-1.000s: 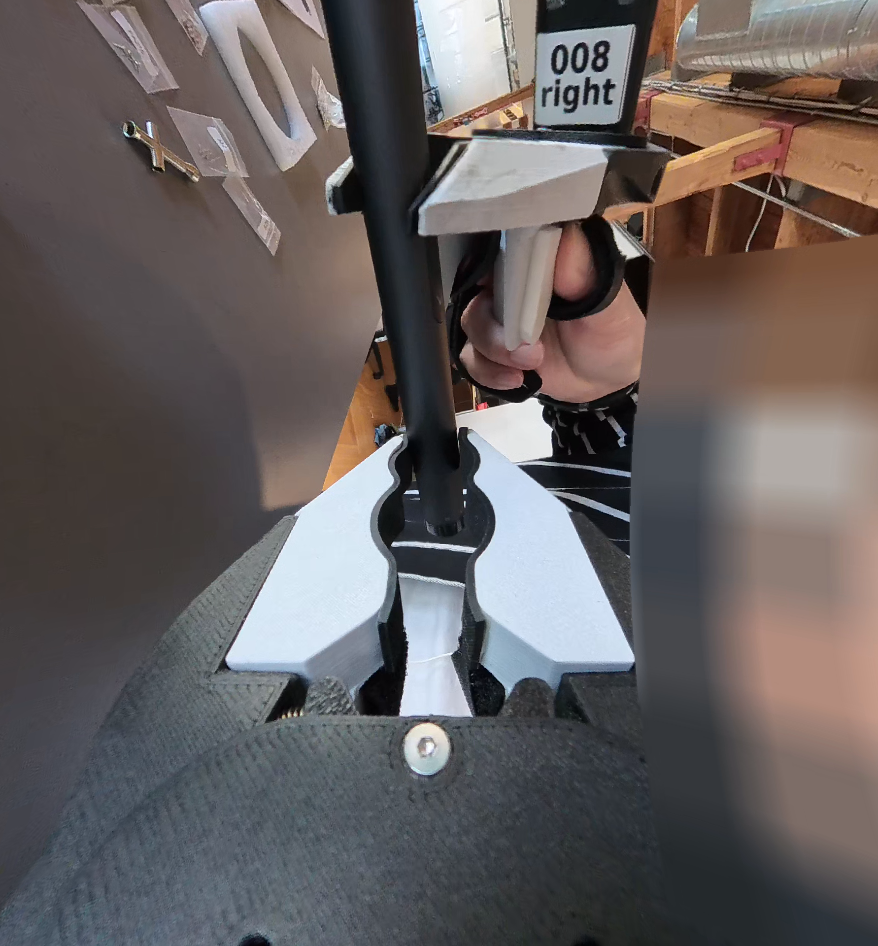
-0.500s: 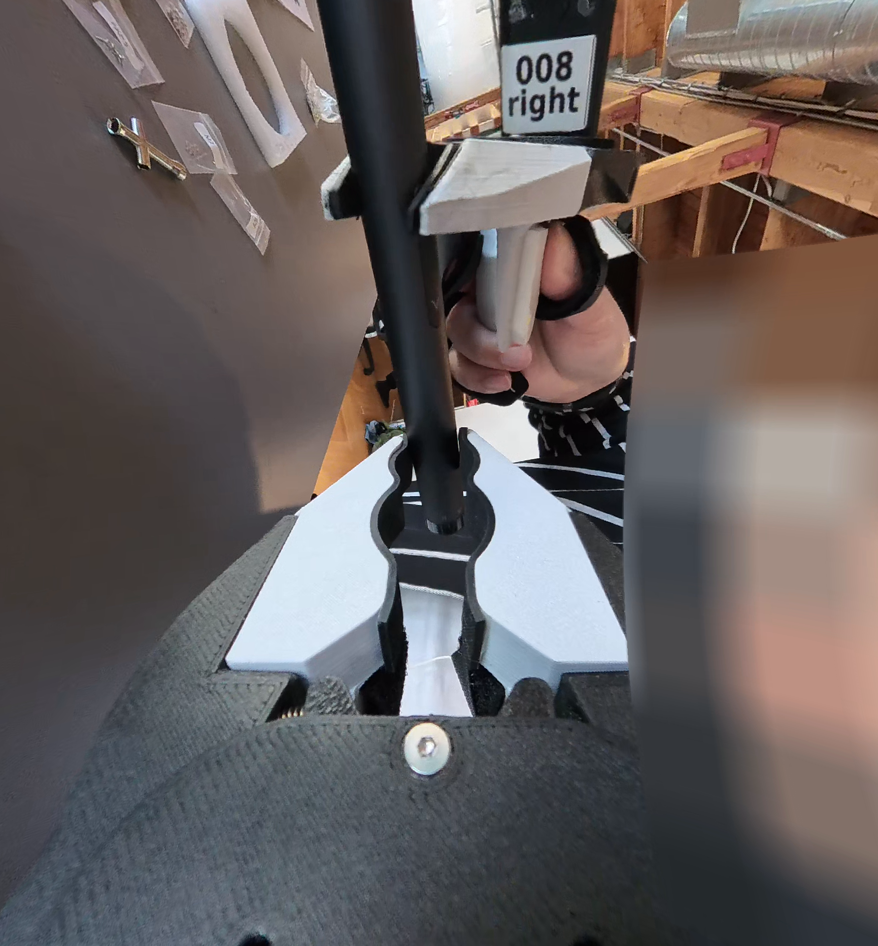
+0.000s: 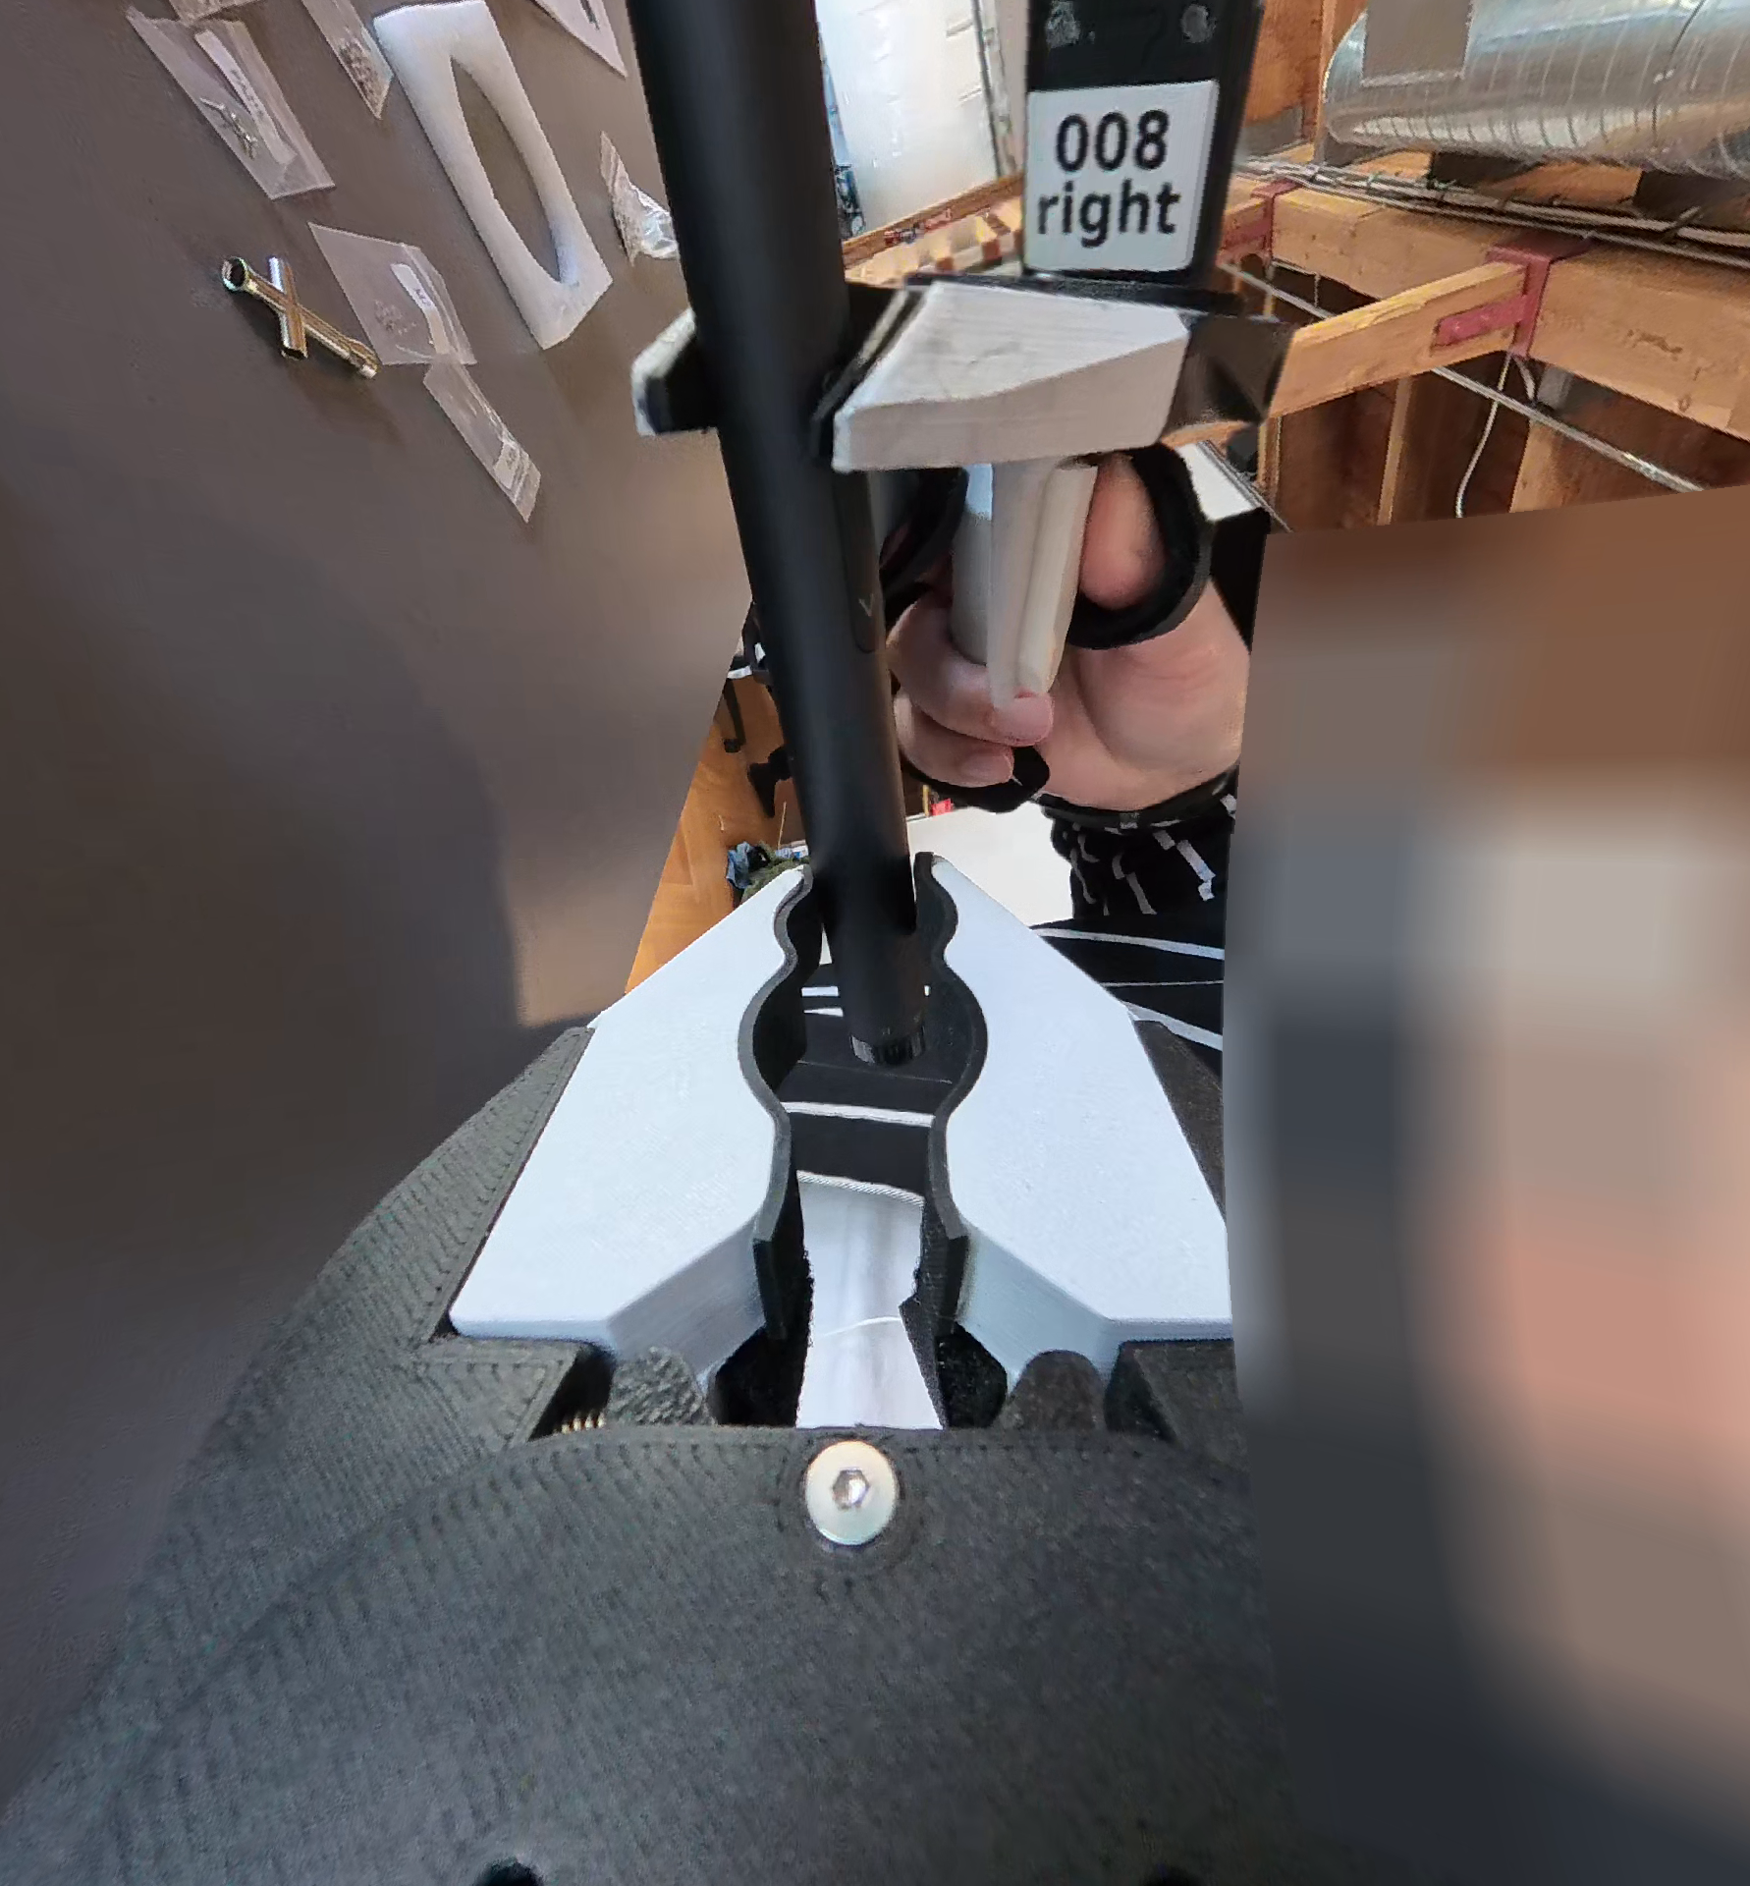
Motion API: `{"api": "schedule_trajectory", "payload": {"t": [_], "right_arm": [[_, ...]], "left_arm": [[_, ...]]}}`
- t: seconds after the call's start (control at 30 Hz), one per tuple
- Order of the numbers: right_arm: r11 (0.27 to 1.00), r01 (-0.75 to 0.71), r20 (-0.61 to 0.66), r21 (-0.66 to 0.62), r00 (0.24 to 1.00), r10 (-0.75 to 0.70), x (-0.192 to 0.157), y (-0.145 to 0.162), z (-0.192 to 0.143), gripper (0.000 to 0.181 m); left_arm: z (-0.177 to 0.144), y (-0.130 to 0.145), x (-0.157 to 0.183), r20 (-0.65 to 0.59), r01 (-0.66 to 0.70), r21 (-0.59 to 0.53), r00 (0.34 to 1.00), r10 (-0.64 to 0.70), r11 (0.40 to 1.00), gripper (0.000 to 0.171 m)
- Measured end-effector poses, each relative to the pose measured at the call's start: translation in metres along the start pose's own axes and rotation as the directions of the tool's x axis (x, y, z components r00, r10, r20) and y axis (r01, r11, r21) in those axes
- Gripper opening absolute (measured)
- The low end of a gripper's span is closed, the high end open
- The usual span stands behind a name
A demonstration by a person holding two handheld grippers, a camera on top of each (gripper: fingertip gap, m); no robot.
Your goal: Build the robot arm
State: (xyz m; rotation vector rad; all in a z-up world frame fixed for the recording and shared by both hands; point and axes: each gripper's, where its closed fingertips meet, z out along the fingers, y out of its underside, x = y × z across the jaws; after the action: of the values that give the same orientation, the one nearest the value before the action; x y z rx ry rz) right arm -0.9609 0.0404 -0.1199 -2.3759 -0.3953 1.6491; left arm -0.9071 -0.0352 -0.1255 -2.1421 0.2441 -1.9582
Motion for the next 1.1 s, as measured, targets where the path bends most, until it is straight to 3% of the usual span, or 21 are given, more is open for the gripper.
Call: {"api": "schedule_trajectory", "payload": {"t": [0.03,0.53,1.1], "right_arm": [[1.000,0.011,-0.019,-0.004,1.000,-0.011,0.0003,-0.0002,0.0002,0.018],[0.988,0.119,-0.251,-0.104,0.958,-0.141,0.0052,-0.0019,-0.0010,0.018],[0.992,0.081,-0.250,-0.095,0.963,-0.102,0.0048,0.0001,-0.0005,0.018]], "left_arm": [[0.0000,0.0000,-0.0007,0.001,0.001,0.000,1.000,-0.001,1.000,0.017],[0.0020,0.0005,-0.0024,0.008,0.004,-0.015,1.000,-0.004,1.000,0.016],[0.0011,0.0004,-0.0038,0.014,0.002,-0.023,1.000,-0.002,1.000,0.016]]}}
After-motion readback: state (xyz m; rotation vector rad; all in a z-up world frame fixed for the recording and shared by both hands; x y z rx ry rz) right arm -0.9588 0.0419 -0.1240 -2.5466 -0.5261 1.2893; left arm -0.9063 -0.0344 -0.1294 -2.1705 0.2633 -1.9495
